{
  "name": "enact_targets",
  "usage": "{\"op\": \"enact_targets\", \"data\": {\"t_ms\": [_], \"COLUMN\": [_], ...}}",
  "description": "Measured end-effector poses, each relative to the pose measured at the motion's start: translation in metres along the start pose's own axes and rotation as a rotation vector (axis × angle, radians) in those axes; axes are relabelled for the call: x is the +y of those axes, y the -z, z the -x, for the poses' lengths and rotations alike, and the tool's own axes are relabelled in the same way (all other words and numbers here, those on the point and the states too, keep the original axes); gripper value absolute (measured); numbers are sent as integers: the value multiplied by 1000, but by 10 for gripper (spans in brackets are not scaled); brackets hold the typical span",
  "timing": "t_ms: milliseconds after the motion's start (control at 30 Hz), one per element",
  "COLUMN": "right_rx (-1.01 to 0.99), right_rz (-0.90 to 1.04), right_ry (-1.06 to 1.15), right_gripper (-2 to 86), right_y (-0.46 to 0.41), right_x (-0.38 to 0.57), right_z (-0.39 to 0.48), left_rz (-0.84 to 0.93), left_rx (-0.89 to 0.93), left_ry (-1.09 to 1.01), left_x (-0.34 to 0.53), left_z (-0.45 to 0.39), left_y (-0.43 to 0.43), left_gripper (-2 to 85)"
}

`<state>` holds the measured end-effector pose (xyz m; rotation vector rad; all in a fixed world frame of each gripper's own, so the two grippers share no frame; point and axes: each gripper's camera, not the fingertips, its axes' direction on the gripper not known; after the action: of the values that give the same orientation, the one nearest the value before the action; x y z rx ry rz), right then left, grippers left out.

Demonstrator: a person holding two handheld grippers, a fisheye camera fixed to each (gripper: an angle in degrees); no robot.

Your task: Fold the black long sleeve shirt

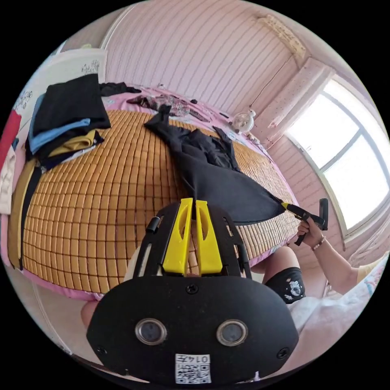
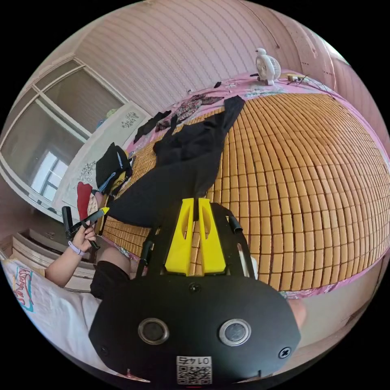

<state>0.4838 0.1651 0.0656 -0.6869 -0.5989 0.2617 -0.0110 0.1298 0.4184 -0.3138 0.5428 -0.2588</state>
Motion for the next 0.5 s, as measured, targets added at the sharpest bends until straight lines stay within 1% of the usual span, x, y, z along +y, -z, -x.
{"op": "enact_targets", "data": {"t_ms": [67, 100, 167, 233, 267, 333, 400, 467, 500], "right_rx": [35, 39, 74, 134, 181, 241, 274, 285, 291], "right_rz": [98, 108, 140, 160, 148, 102, 73, 62, 71], "right_ry": [-61, -71, -94, -105, -111, -107, -69, -24, -18], "right_gripper": [9, 9, 12, 14, 17, 25, 49, 103, 107], "right_y": [-23, -26, -31, -32, -31, -29, -30, -39, -42], "right_x": [10, 12, 12, 6, 1, -7, -19, -38, -43], "right_z": [-17, -20, -30, -35, -37, -38, -34, -29, -29], "left_rz": [101, 151, 172, 155, 142, 114, 87, 81, 92], "left_rx": [20, 25, 26, 65, 92, 86, 31, 10, -5], "left_ry": [52, 76, 118, 185, 228, 270, 250, 222, 202], "left_x": [19, 27, 34, 35, 34, 31, 25, 21, 18], "left_z": [14, 21, 32, 47, 57, 66, 67, 65, 63], "left_y": [-27, -38, -45, -45, -44, -41, -40, -45, -51], "left_gripper": [-9, -8, -7, -4, -1, 8, 31, 51, 59]}}
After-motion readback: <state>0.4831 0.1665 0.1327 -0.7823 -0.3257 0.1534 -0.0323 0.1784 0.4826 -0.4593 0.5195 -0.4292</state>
